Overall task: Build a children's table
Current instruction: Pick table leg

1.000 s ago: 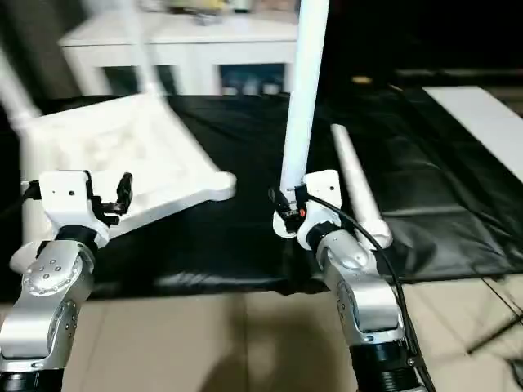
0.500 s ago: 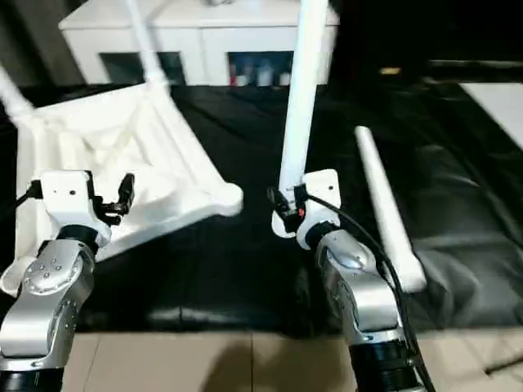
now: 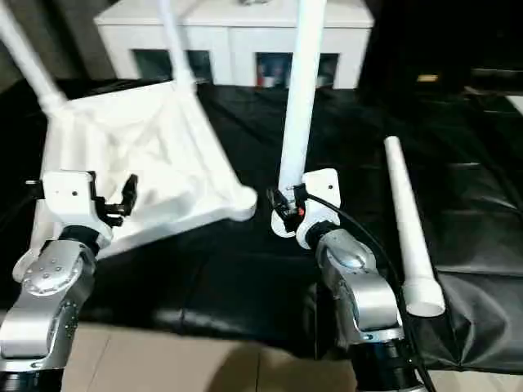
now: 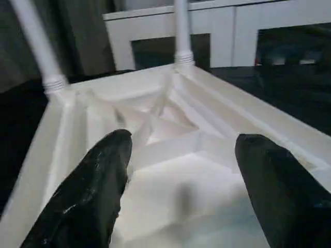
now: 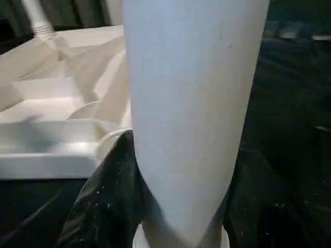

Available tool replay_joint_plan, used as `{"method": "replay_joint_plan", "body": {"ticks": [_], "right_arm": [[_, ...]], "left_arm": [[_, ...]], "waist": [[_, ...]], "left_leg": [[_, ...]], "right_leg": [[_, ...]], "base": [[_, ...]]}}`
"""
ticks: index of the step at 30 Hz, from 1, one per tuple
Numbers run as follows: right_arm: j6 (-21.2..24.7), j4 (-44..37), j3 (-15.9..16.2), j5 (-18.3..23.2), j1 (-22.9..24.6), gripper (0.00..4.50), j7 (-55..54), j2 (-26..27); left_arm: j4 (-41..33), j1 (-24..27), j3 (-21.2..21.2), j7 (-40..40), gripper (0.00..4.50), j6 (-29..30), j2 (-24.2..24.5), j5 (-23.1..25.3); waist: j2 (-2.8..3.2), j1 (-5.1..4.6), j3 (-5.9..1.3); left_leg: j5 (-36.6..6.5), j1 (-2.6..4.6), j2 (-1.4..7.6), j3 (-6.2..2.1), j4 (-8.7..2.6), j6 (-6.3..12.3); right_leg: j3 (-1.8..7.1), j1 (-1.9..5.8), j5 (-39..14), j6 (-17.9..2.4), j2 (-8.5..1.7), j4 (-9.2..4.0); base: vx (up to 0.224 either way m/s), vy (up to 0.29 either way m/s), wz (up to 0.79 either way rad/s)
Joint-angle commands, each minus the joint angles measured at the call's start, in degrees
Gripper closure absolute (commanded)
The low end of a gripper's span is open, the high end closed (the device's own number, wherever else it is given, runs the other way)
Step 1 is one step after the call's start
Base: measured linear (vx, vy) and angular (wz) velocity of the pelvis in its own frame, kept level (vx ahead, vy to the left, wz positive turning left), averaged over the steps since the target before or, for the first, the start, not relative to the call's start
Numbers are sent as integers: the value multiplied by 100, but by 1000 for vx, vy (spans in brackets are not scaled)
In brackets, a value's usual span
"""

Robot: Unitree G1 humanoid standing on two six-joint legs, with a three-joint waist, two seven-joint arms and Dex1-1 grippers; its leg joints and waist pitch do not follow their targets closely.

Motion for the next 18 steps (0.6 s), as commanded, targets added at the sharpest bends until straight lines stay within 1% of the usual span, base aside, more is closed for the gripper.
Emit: {"method": "replay_joint_plan", "body": {"ticks": [1,2,3,4,5,6,8,9,10,11,12,14,15,16,18], "right_arm": [[60,-73,29,3,-49,264,14,39],[60,-70,28,4,-51,264,11,44],[64,-67,29,2,-54,264,6,48],[67,-69,31,-1,-54,264,4,50],[69,-72,32,0,-53,264,2,52],[74,-78,33,1,-50,264,-1,56],[74,-69,34,-2,-52,264,-5,59],[73,-64,35,-5,-53,264,-9,61],[73,-64,34,-5,-54,264,-9,61],[75,-54,26,-8,-63,264,-12,60],[71,-45,19,-11,-65,264,-10,60],[68,-39,15,-13,-65,264,-9,59],[61,-35,7,-9,-65,264,-5,57],[58,-34,5,-5,-64,264,-2,57],[54,-31,11,-9,-66,264,3,53]], "left_arm": [[-45,12,41,-29,88,71,59,14],[-43,14,45,-39,88,74,64,10],[-39,14,48,-61,88,69,82,10],[-40,15,48,-73,88,64,89,9],[-40,15,50,-81,88,62,92,8],[-40,16,54,-93,88,59,96,7],[-29,8,60,-105,88,60,103,-6],[-20,0,59,-104,88,62,107,-9],[-20,-1,58,-104,88,63,107,-9],[-18,-19,54,-103,88,83,96,-20],[-20,-27,63,-87,88,104,80,-32],[-23,-32,71,-79,88,119,68,-41],[-20,-39,82,-62,88,129,65,-31],[-18,-40,89,-51,88,129,65,-21],[-8,-42,97,-52,88,126,68,-22]], "waist": [[-9,24,-375],[11,41,-337],[17,43,-316],[23,55,-322],[26,54,-314],[32,52,-301],[15,25,-257],[22,14,-247],[18,6,-246],[30,1,-247],[6,-8,-246],[9,-13,-249],[-3,-18,-261],[1,-22,-263],[-4,-35,-274]], "left_leg": [[1192,-37,-74,184,-296,86],[665,-20,-43,180,-361,-87],[261,6,-23,183,-406,-151],[180,13,-14,186,-417,-159],[-1,17,5,190,-446,-170],[-123,6,10,193,-460,-192],[-672,-17,15,204,-522,-215],[-889,-24,18,204,-546,-209],[-963,-28,17,206,-554,-203],[-1027,-46,19,198,-569,-199],[-1048,-59,18,201,-575,-189],[-1037,-75,9,206,-581,-177],[-929,-90,7,206,-579,-166],[-877,-102,4,209,-577,-164],[-853,-119,-6,212,-577,-162]], "right_leg": [[61,375,3190,-1167,-8,-289],[29,344,2250,-1201,-46,-366],[38,320,1585,-1226,-76,-417],[37,314,1418,-1229,-84,-436],[24,282,1147,-1238,-88,-465],[17,273,984,-1235,-92,-481],[19,246,227,-1157,-116,-553],[25,223,-123,-1109,-127,-586],[29,213,-273,-1088,-129,-604],[27,198,-496,-1038,-135,-627],[33,178,-618,-1001,-136,-652],[38,157,-712,-967,-135,-670],[40,156,-645,-960,-135,-670],[40,143,-574,-960,-130,-671],[41,143,-502,-962,-121,-669]], "base": [[-111,-3,14],[-127,-1,2],[-119,7,1],[-119,7,1],[-109,12,4],[-114,15,4],[-112,14,2],[-102,8,-1],[-102,8,-1],[-99,3,-2],[-81,1,-1],[-68,0,-1],[0,0,0],[0,0,0],[0,0,0]]}}
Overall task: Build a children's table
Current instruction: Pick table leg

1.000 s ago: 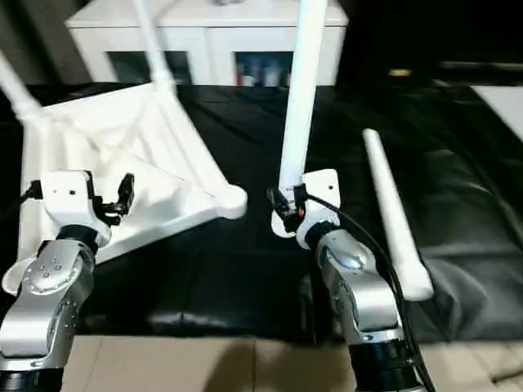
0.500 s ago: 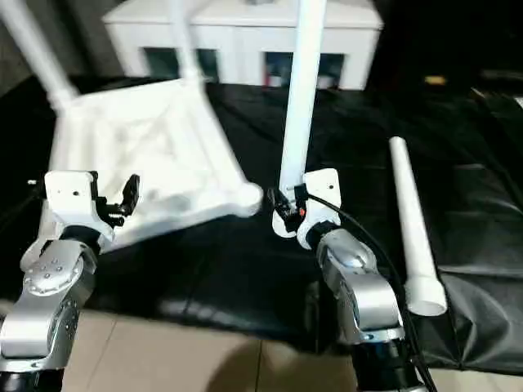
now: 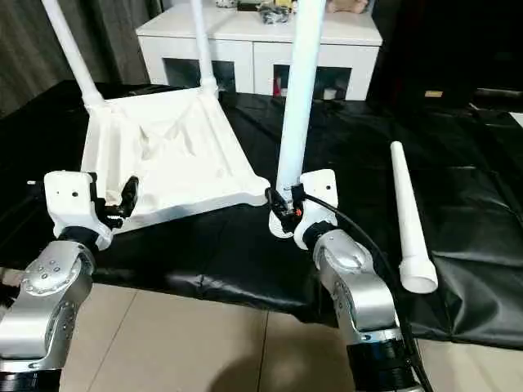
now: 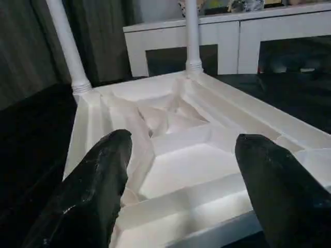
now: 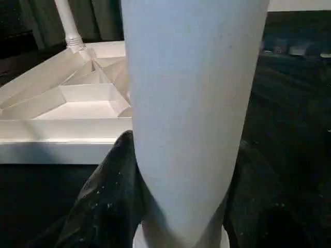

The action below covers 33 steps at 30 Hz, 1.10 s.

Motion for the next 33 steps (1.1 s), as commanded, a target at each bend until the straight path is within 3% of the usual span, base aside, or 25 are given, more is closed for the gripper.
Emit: {"method": "replay_joint_plan", "body": {"ticks": [1,6,8,9,10,11,12,13,14,15,16,17,18,19,21,22,23,25,26,27,28,29,30,31,33], "right_arm": [[46,-32,-2,-15,-62,264,13,-8],[36,-49,-48,91,-48,264,58,42],[47,-86,-54,106,-28,264,47,59],[51,-98,-52,107,-21,264,46,60],[54,-107,-54,110,-14,264,49,58],[55,-115,-52,110,-9,264,52,56],[55,-123,-48,106,-2,264,55,52],[52,-126,-34,94,3,264,58,48],[51,-127,-30,90,5,264,59,46],[49,-132,-22,85,11,264,66,41],[46,-138,-20,87,16,264,70,38],[38,-145,12,57,10,264,78,20],[40,-157,25,55,14,264,87,18],[39,-162,44,47,14,264,94,18],[39,-146,66,30,5,264,121,32],[39,-144,69,27,4,264,124,32],[39,-141,73,25,3,264,130,32],[44,-136,103,14,-11,264,165,12],[43,-127,107,12,-20,264,170,9],[42,-121,110,13,-24,264,169,6],[43,-116,110,17,-27,264,171,1],[44,-114,111,20,-28,264,173,-4],[46,-109,113,19,-30,264,174,-7],[46,-112,112,19,-24,264,177,-11],[52,-117,113,11,-17,264,181,-12]], "left_arm": [[-5,-43,74,5,88,54,10,-7],[-26,-80,113,-63,88,-46,-37,-139],[-70,-71,115,-100,88,-53,-60,-198],[-79,-66,120,-108,88,-53,-63,-213],[-86,-61,120,-112,88,-54,-68,-221],[-89,-59,122,-113,88,-52,-70,-220],[-91,-56,120,-110,88,-49,-71,-212],[-88,-57,126,-108,88,-50,-70,-209],[-86,-57,128,-107,88,-50,-69,-210],[-86,-56,129,-103,88,-50,-68,-210],[-89,-52,127,-102,88,-52,-68,-207],[-91,-47,127,-100,88,-52,-69,-207],[-98,-37,125,-95,88,-50,-72,-203],[-104,-24,125,-95,88,-55,-74,-203],[-129,14,125,-92,88,-50,-84,-212],[-134,20,124,-91,88,-49,-84,-211],[-142,29,122,-89,88,-47,-85,-208],[-190,70,137,-85,88,-36,-96,-208],[-200,81,142,-82,88,-32,-99,-209],[-204,86,144,-81,88,-31,-101,-209],[-210,96,144,-75,88,-31,-105,-207],[-213,103,142,-70,88,-32,-107,-205],[-218,107,140,-66,88,-29,-110,-204],[-227,116,134,-62,88,-28,-114,-201],[-232,122,129,-63,88,-25,-118,-203]], "waist": [[-16,-13,-285],[-28,-13,-393],[-37,-14,-380],[-21,11,-393],[-86,-49,-395],[-46,28,-330],[-73,-4,-273],[-93,-23,-214],[-126,-69,-156],[-141,-80,-124],[-180,-46,-114],[-259,27,-156],[-167,-51,-277],[-175,-83,-321],[-202,-168,-368],[-224,-172,-377],[-193,-148,-402],[-193,-108,-449],[-124,-103,-461],[-86,-125,-468],[-84,-156,-457],[-120,-168,-432],[-218,-115,-404],[-251,-50,-393],[-188,-14,-406]], "left_leg": [[-1066,-51,-51,129,-530,-155],[5,-121,-84,147,-420,-75],[126,-148,-95,154,-417,-54],[-573,246,-34,460,-315,-624],[-724,142,-101,474,-354,-737],[-1280,311,-45,535,-427,-812],[-1914,504,-36,561,-488,-704],[-2189,596,-20,579,-502,-621],[-2783,795,-59,606,-509,-444],[-2894,759,-101,576,-576,-288],[-2752,592,-128,527,-617,-171],[-2027,156,-240,417,-643,84],[-1600,280,-241,402,-650,257],[-1361,268,-275,390,-630,329],[-763,215,-374,386,-564,585],[-649,192,-396,387,-544,642],[-462,205,-414,381,-530,741],[-82,211,-416,350,-525,910],[242,310,-366,312,-540,1030],[645,484,-275,257,-540,1210],[853,565,-231,223,-536,1333],[947,695,-197,213,-513,1604],[746,560,-371,299,-442,1761],[490,356,-445,304,-422,1812],[631,383,-396,265,-433,1753]], "right_leg": [[52,146,-822,-892,-97,-506],[28,176,711,-1011,-53,-383],[15,182,996,-1059,-43,-363],[186,-167,276,-941,247,-494],[239,27,211,-951,337,-445],[260,-125,-322,-861,434,-506],[253,-145,-949,-867,514,-541],[249,-209,-1269,-884,529,-580],[230,-248,-1965,-980,562,-657],[251,-101,-2265,-1034,487,-676],[265,65,-2247,-1028,382,-661],[326,499,-2121,-944,176,-680],[339,468,-1823,-1008,130,-686],[341,531,-1479,-1144,146,-662],[347,669,-369,-1733,219,-629],[350,706,-121,-1854,239,-621],[346,739,386,-2054,269,-580],[308,800,1189,-2168,339,-481],[221,706,1536,-2128,390,-399],[98,550,1655,-2027,402,-298],[42,465,1617,-1962,394,-256],[-7,344,1365,-1939,319,-253],[109,529,1297,-2029,263,-327],[220,715,1157,-2131,205,-381],[171,711,1050,-2166,217,-359]], "base": [[0,0,0],[0,0,0],[0,0,0],[14,-35,-18],[14,-35,-18],[13,-34,-43],[16,4,-49],[16,4,-49],[9,5,-54],[37,13,-74],[37,13,-74],[65,27,-69],[63,12,-27],[63,12,-27],[86,-4,3],[95,-1,5],[100,5,7],[84,8,9],[73,19,9],[107,36,9],[107,36,9],[114,38,10],[81,36,14],[81,36,14],[60,36,14]]}}
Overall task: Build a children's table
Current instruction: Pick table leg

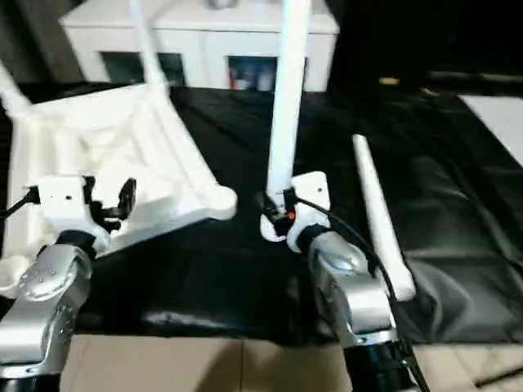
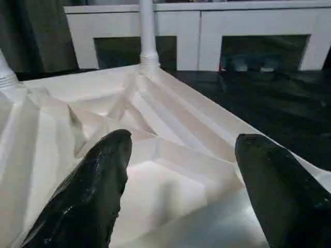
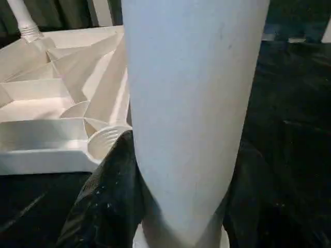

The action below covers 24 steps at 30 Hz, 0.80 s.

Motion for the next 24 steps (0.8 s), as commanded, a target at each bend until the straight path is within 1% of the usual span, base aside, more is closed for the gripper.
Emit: {"method": "replay_joint_plan", "body": {"ticks": [1,2,3,4,5,6,7,8,9,10,11,12,13,14,15,16,17,18,19,20,21,22,23,24], "right_arm": [[51,-81,-59,-29,-57,264,38,0],[55,-82,-58,-33,-57,264,36,-2],[65,-95,-63,-27,-46,264,29,-10],[65,-95,-63,-27,-46,264,29,-10],[65,-105,-65,-19,-34,264,14,-19],[70,-112,-66,-11,-25,264,6,-24],[87,-120,-69,0,-17,264,3,-23],[133,-134,-68,19,-5,264,0,-23],[135,-145,-66,28,4,264,1,-19],[136,-152,-63,34,8,264,3,-14],[134,-160,-57,43,13,264,8,-4],[132,-168,-49,39,19,264,4,6],[132,-169,-44,36,19,264,0,12],[112,-166,-36,22,16,264,-5,13],[98,-157,-30,14,7,264,-10,14],[98,-157,-30,14,7,264,-11,15],[102,-153,-26,17,5,264,-17,20],[102,-155,-15,18,11,264,-16,21],[102,-155,-15,18,11,264,-16,21],[104,-153,-13,18,8,264,-14,21],[108,-148,-9,15,2,264,-9,20],[110,-146,-7,13,-1,264,-6,19],[115,-140,-3,6,-11,264,2,20],[117,-139,-3,6,-15,264,5,19]], "left_arm": [[-134,0,-13,1,88,31,9,0],[-132,-2,-15,-3,88,33,10,-3],[-128,-6,-26,-9,88,34,7,-1],[-128,-6,-26,-9,88,34,7,-1],[-124,-8,-32,-16,88,32,0,0],[-121,-11,-38,-24,88,33,-2,-1],[-119,-14,-40,-30,88,36,-1,-3],[-116,-23,-42,-32,88,42,-2,-4],[-115,-27,-38,-35,88,46,0,-10],[-116,-31,-33,-40,88,52,4,-15],[-115,-38,-25,-47,88,62,12,-22],[-120,-35,-15,-56,88,70,20,-32],[-121,-34,-10,-60,88,75,24,-37],[-128,-26,1,-67,88,79,28,-49],[-133,-23,12,-72,88,84,32,-59],[-134,-22,13,-72,88,85,33,-59],[-142,-20,19,-70,88,91,38,-57],[-174,-4,19,-66,88,101,40,-52],[-174,-4,19,-66,88,101,40,-52],[-181,-1,18,-64,88,104,41,-48],[-188,5,16,-61,88,104,40,-43],[-188,7,16,-61,88,103,39,-40],[-188,17,14,-64,88,101,40,-25],[-191,22,9,-65,88,108,49,-11]], "waist": [[36,27,-417],[44,-27,-434],[58,-86,-449],[40,-105,-441],[32,-98,-425],[-37,-60,-397],[-45,-33,-378],[-32,-7,-366],[154,-57,-428],[36,-81,-326],[86,-164,-241],[45,-184,-224],[-16,-187,-203],[-287,37,-246],[-236,166,-332],[-145,270,-424],[-52,389,-443],[247,263,-445],[564,77,-512],[483,-352,-357],[385,-139,-402],[333,-183,-393],[206,-126,-315],[-45,-99,-260]], "left_leg": [[1239,-67,-345,152,-268,1481],[1572,66,-291,83,-277,1597],[1898,206,-271,7,-256,1795],[1977,245,-266,-17,-243,1915],[1995,188,-315,-11,-208,2092],[1767,-5,-438,53,-155,2093],[1610,-95,-455,65,-151,2048],[1377,-120,-448,81,-158,1941],[1130,367,-270,223,-241,1296],[954,475,-111,195,-373,917],[437,773,199,194,-531,486],[-63,882,224,297,-582,229],[-252,800,110,415,-565,151],[-231,-67,-488,442,-259,440],[-289,-328,-542,291,196,791],[-67,-601,-391,106,478,747],[191,-877,-84,-105,649,380],[1210,-850,163,-240,62,-47],[2239,-171,202,-500,-167,-26],[2885,245,397,-856,-210,570],[2939,353,640,-851,-68,1795],[2604,265,603,-739,-170,1913],[1700,163,429,-504,-282,1986],[571,114,76,-253,-243,1871]], "right_leg": [[14,492,1301,-1643,98,-126],[-105,384,1320,-1497,126,-59],[-187,268,1258,-1339,124,-8],[-200,226,1194,-1284,111,0],[-179,266,1011,-1241,61,-33],[-64,437,900,-1302,23,-107],[-30,497,776,-1354,3,-147],[0,539,570,-1487,-23,-192],[90,304,207,-1572,109,-130],[12,143,155,-1534,178,-69],[-195,-275,0,-1327,77,87],[-240,-320,36,-1288,-35,129],[-191,-214,85,-1320,-40,74],[166,669,529,-1264,-78,-109],[685,1014,858,-1799,-536,-342],[877,1254,1197,-2219,-777,-336],[970,1268,2493,-2661,-915,-334],[325,992,3524,-1959,-276,166],[-296,199,2578,-1167,223,669],[-452,-505,581,-610,239,822],[-457,-761,-476,296,-167,907],[-501,-745,-259,376,-189,905],[-535,-708,165,164,-194,694],[-368,-458,460,-300,-342,144]], "base": [[55,33,13],[57,25,10],[52,27,10],[52,27,10],[0,0,0],[0,0,0],[0,0,0],[0,0,0],[0,0,0],[0,0,0],[46,-30,-32],[43,-33,-54],[43,-33,-54],[96,34,-51],[99,105,-15],[99,105,-15],[55,118,15],[-19,101,7],[-19,101,7],[-5,1,-28],[79,-72,-15],[79,-72,-15],[63,-34,12],[64,-49,5]]}}
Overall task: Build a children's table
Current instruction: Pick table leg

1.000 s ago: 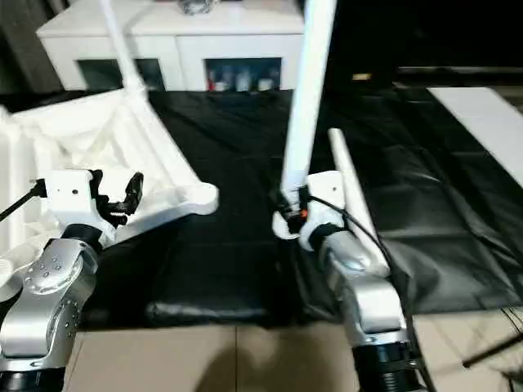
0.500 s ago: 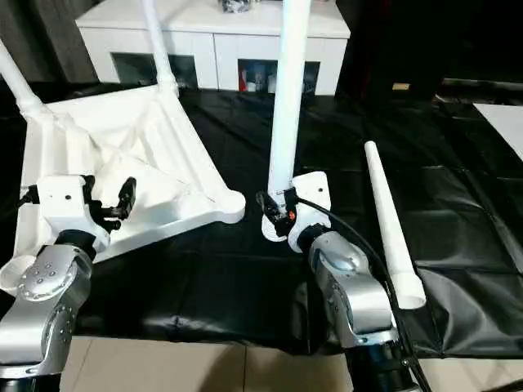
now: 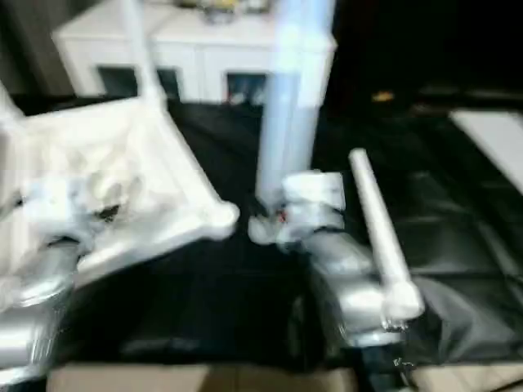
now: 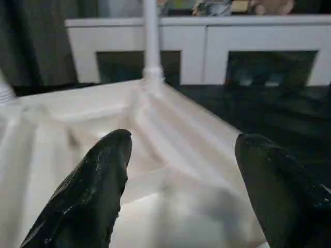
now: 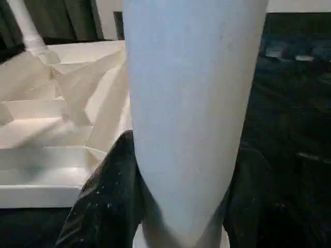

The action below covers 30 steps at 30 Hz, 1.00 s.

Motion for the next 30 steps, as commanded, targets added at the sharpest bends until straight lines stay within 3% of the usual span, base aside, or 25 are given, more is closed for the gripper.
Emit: {"method": "replay_joint_plan", "body": {"ticks": [1,2,3,4,5,6,7,8,9,10,11,12,13,14,15,17,19,21,24,26,27,30], "right_arm": [[1,-48,-211,-25,-12,264,-27,-129],[1,-48,-211,-25,-12,264,-27,-129],[3,-51,-224,-26,-25,264,-12,-141],[-3,-44,-236,-34,-38,264,-1,-145],[-10,-34,-249,-46,-53,264,8,-145],[-10,-34,-249,-46,-53,264,8,-145],[-18,-27,-262,-56,-67,264,16,-154],[-23,-20,-275,-54,-80,264,29,-170],[-25,-17,-282,-51,-86,264,37,-181],[-35,-15,-265,-39,-90,264,71,-212],[-40,-15,-256,-33,-91,264,90,-228],[-45,-15,-230,-16,-93,264,151,-272],[-49,-13,-204,-2,-95,264,190,-303],[-74,-12,-166,7,-96,264,289,-367],[-86,4,-152,44,-111,264,455,-452],[-103,20,-145,75,-129,264,606,-530],[-113,48,-152,86,-173,264,765,-613],[-96,103,-224,164,-258,264,923,-686],[-142,161,-228,170,-314,264,1035,-783],[-207,227,-183,117,-353,264,1173,-935],[-230,250,-168,101,-366,264,1223,-988],[-251,292,-84,62,-431,264,1529,-1206]], "left_arm": [[-81,-32,-156,-54,88,1,-29,42],[-81,-32,-156,-54,88,1,-29,42],[-113,-9,-213,-196,88,69,38,-23],[-116,1,-239,-303,88,54,88,-71],[-135,17,-247,-442,88,68,133,-174],[-135,17,-247,-442,88,68,133,-174],[-152,30,-253,-589,68,82,190,-265],[-141,23,-263,-756,58,101,285,-329],[-130,16,-269,-856,50,117,349,-362],[-123,1,-283,-1004,38,219,427,-431],[-119,-7,-291,-1081,38,272,468,-466],[-111,-27,-325,-1281,13,407,573,-552],[-104,-41,-344,-1425,8,504,641,-612],[-90,-54,-463,-1714,4,636,815,-656],[-30,-106,-653,-2124,4,837,1055,-737],[37,-165,-842,-2501,4,956,1282,-771],[145,-268,-1042,-2891,4,1001,1550,-766],[326,-424,-1259,-3373,4,1040,1858,-748],[465,-546,-1404,-3683,4,1199,2066,-753],[744,-732,-1579,-4038,4,1298,2246,-717],[838,-800,-1644,-4165,4,1341,2316,-717],[1737,-1363,-1880,-4400,39,1113,2306,-425]], "waist": [[-94,171,-185],[-94,171,-185],[-202,343,-333],[-132,354,-328],[-66,377,-310],[16,369,-300],[279,309,-332],[365,214,-348],[294,229,-339],[263,242,-307],[243,276,-248],[214,293,-210],[223,281,-189],[258,254,-140],[242,247,-121],[210,215,-92],[220,214,-138],[253,196,-140],[242,145,-168],[276,150,-188],[260,152,-193],[294,161,-236]], "left_leg": [[56,-136,-170,149,-112,1325],[56,-136,-170,149,-112,1325],[749,-598,-36,-85,243,618],[1511,-774,45,-177,175,229],[1815,-775,128,-221,10,110],[2218,-747,212,-215,-241,40],[2949,-522,330,-132,-460,-54],[3231,-430,555,-249,-412,-142],[2748,-358,541,-161,-406,-226],[2344,-400,501,-115,-453,-283],[1334,-447,459,-34,-538,-439],[443,-428,449,12,-627,-515],[91,-416,444,34,-675,-529],[-480,-379,467,64,-767,-519],[-800,-341,468,75,-812,-474],[-961,-340,477,86,-866,-421],[-505,-377,477,103,-851,-335],[-330,-407,481,108,-847,-337],[-88,-451,459,123,-836,-289],[27,-418,449,144,-811,-268],[139,-424,448,150,-804,-257],[432,-411,431,175,-759,-199]], "right_leg": [[898,664,-754,-1237,-702,-930],[898,664,-754,-1237,-702,-930],[1133,1149,161,-2285,-877,-814],[1030,1120,2438,-2379,-735,-555],[934,1044,3522,-2308,-647,-474],[751,902,4232,-2084,-456,-361],[403,538,4040,-1460,-24,-248],[342,394,3027,-1147,7,-171],[405,357,2402,-1086,-76,-309],[432,403,2173,-1096,-98,-362],[485,441,1584,-1064,-144,-455],[526,453,850,-996,-165,-521],[532,454,456,-964,-166,-556],[531,426,-366,-887,-185,-645],[552,398,-1005,-767,-211,-717],[570,392,-1527,-648,-245,-790],[584,404,-1230,-644,-257,-766],[571,424,-937,-726,-261,-749],[543,462,-475,-846,-231,-709],[539,434,-312,-896,-211,-704],[539,453,-79,-939,-207,-688],[526,480,529,-1068,-194,-644]], "base": [[64,-49,5],[54,-68,18],[61,-47,20],[61,-47,20],[68,-20,9],[-62,-1,12],[-62,-1,12],[-67,0,4],[0,0,0],[0,0,0],[0,0,0],[-70,12,9],[-70,12,9],[-71,-7,7],[-64,-14,5],[-32,-7,3],[0,0,0],[0,0,0],[0,0,0],[0,0,0],[0,0,0],[0,0,0]]}}
